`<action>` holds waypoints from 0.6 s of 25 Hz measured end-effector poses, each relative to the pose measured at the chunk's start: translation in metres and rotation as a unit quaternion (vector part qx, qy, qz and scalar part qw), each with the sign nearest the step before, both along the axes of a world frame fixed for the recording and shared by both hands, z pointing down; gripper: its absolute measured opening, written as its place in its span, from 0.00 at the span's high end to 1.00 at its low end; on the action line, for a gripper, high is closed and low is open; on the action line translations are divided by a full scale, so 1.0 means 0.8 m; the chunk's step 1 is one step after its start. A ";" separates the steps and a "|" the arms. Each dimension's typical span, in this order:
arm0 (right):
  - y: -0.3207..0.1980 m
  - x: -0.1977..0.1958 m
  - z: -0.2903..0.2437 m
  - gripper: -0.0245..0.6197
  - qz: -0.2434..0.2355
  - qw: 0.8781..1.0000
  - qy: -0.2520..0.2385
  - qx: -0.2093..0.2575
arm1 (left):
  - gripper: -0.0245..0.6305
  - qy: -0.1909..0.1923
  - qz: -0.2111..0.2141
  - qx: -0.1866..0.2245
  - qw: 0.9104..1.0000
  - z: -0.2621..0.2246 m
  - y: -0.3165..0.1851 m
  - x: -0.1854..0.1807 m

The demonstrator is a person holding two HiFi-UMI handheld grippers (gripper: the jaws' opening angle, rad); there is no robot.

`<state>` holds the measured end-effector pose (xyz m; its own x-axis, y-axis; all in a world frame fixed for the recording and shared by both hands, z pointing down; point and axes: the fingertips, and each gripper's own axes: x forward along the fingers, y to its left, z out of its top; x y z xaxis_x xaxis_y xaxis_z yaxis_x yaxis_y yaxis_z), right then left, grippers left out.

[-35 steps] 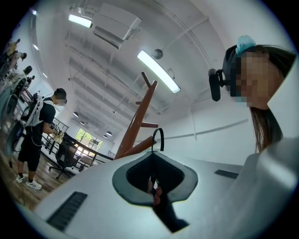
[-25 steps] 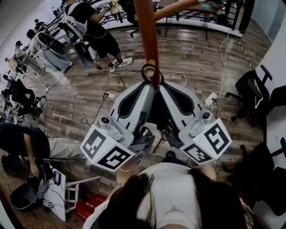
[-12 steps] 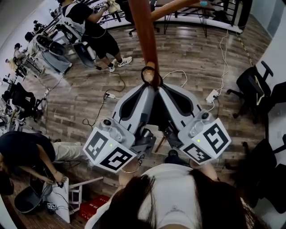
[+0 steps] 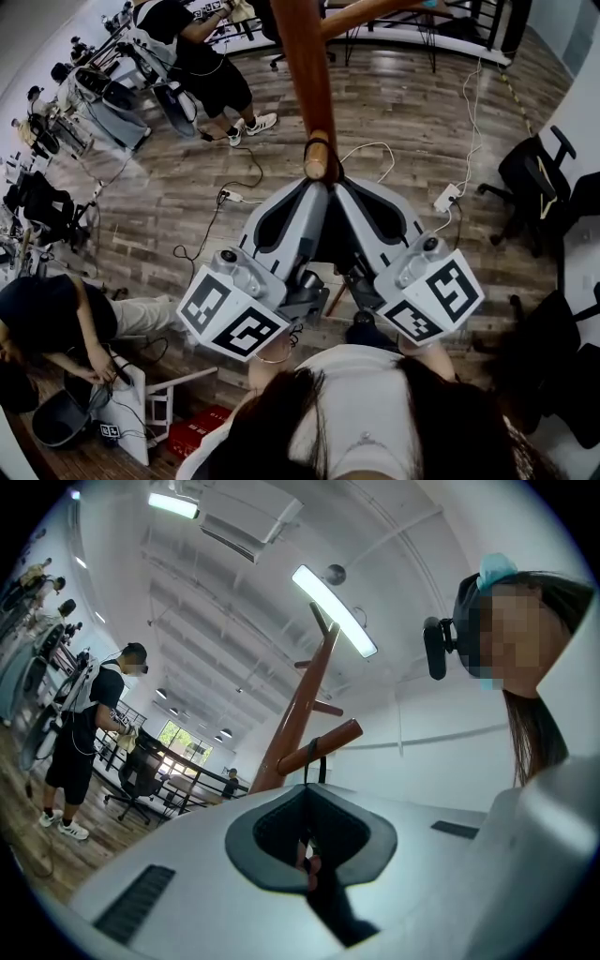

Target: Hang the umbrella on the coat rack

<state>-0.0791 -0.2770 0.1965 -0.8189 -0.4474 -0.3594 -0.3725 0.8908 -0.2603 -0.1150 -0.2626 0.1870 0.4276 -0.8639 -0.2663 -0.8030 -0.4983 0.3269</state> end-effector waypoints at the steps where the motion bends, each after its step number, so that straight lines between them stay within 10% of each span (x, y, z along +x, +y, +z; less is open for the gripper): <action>1: -0.001 0.000 0.001 0.91 0.000 1.000 0.000 -0.001 | 0.95 0.000 0.000 -0.001 1.000 0.001 -0.001 0.000; 15: -0.020 -0.005 0.017 0.91 -0.003 1.000 0.010 -0.011 | 0.94 0.003 -0.004 -0.016 1.000 0.016 -0.020 -0.003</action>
<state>-0.0831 -0.2928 0.2099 -0.8289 -0.4495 -0.3330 -0.3722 0.8875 -0.2716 -0.1176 -0.2785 0.2001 0.4187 -0.8754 -0.2415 -0.8047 -0.4809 0.3480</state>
